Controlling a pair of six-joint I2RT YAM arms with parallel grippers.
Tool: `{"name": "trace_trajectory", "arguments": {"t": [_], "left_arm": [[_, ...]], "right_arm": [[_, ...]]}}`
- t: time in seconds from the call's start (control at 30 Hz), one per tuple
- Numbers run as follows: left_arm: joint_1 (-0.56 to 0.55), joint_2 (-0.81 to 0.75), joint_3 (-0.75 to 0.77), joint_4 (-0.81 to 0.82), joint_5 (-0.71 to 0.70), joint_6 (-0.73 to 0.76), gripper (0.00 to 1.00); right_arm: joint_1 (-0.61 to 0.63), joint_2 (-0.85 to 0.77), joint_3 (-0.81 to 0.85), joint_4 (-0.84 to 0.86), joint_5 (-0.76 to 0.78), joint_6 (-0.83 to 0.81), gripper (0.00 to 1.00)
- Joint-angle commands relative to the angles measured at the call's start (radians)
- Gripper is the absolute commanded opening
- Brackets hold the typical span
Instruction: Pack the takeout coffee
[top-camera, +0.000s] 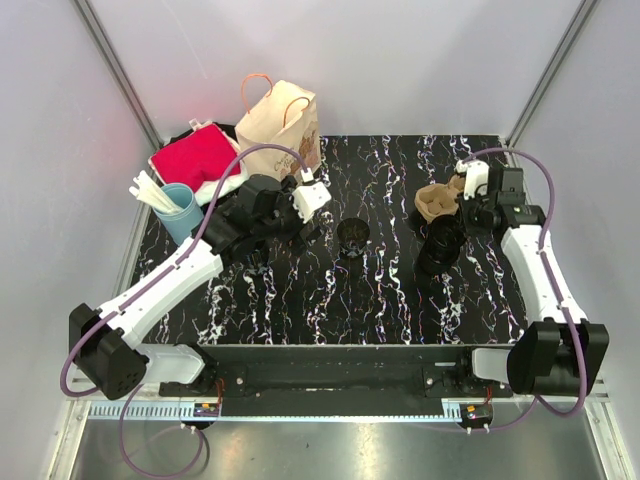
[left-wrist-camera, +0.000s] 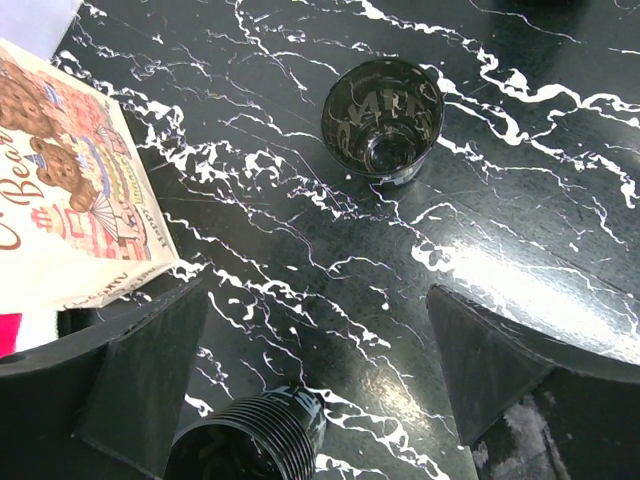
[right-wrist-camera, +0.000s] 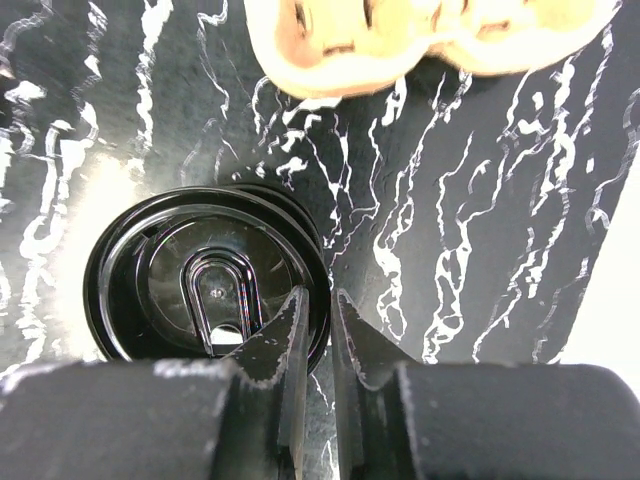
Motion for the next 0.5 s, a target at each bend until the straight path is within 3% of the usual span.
{"name": "trace_trajectory", "arguments": {"t": [0.0, 0.1, 0.23, 0.47], "left_arm": [[-0.018, -0.050, -0.020, 0.080, 0.018, 0.056, 0.99], [-0.101, -0.056, -0.018, 0.082, -0.058, 0.156, 0.99], [-0.262, -0.015, -0.018, 0.094, -0.345, 0.318, 0.99], [-0.423, 0.045, -0.024, 0.217, -0.534, 0.480, 0.99]], "right_arm": [[-0.002, -0.026, 0.150, -0.110, -0.067, 0.001, 0.17], [-0.001, -0.009, 0.217, -0.175, -0.152, 0.021, 0.16], [0.008, 0.022, 0.274, -0.216, -0.244, 0.058, 0.14], [0.145, 0.085, 0.302, -0.234, -0.273, 0.066, 0.14]]}}
